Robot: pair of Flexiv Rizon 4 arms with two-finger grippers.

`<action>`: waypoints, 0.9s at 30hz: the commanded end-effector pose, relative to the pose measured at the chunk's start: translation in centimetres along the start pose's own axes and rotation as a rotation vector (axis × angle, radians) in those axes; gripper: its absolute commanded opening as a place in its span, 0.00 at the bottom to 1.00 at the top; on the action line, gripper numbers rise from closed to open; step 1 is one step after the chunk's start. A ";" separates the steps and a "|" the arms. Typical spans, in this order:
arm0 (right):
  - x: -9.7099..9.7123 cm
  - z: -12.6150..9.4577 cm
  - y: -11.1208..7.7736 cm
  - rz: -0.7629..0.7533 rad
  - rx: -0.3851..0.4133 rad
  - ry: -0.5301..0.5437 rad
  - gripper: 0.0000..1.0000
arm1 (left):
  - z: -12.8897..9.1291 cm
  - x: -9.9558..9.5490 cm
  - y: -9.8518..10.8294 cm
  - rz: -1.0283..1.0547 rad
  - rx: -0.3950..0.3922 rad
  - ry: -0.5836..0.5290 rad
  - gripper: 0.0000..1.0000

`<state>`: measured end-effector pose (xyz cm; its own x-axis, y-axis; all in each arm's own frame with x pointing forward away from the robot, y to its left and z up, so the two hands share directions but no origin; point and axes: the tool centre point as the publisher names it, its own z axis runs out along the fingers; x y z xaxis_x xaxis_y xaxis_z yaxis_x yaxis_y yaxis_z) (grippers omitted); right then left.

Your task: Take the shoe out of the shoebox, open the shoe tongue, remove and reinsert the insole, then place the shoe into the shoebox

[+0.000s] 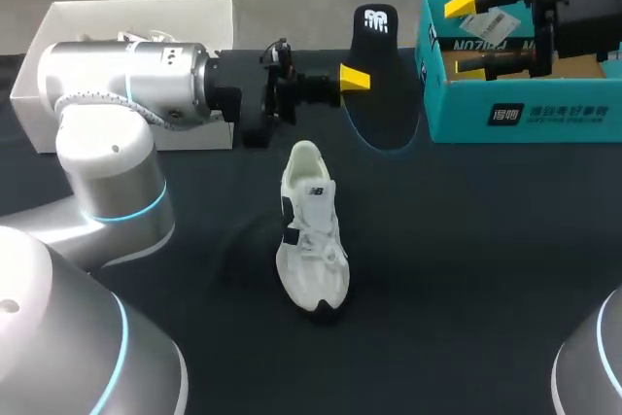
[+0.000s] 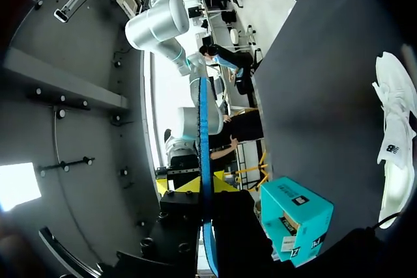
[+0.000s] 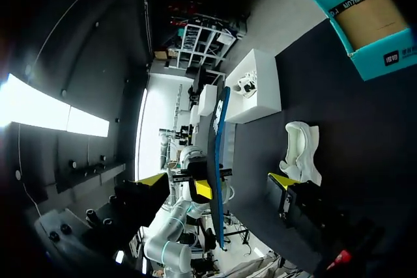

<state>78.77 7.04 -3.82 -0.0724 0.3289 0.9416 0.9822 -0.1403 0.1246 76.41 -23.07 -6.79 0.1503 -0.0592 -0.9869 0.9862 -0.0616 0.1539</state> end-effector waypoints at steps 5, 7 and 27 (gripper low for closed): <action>-0.4 0.5 -0.3 -0.021 0.034 0.032 1.00 | 0.1 0.1 -0.1 -0.015 0.015 -0.005 0.00; -1.0 0.7 -0.4 -0.037 0.087 0.023 1.00 | 0.1 0.1 -0.1 -0.013 0.020 0.000 0.00; -3.0 -1.3 -1.0 -0.049 0.078 0.052 1.00 | -0.4 -0.4 0.2 -0.025 0.008 -0.007 0.00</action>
<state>78.10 4.67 -6.74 -0.1398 0.2544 0.9569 0.9879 -0.0296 0.1522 76.77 -22.72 -6.41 0.1227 -0.0653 -0.9903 0.9891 -0.0740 0.1274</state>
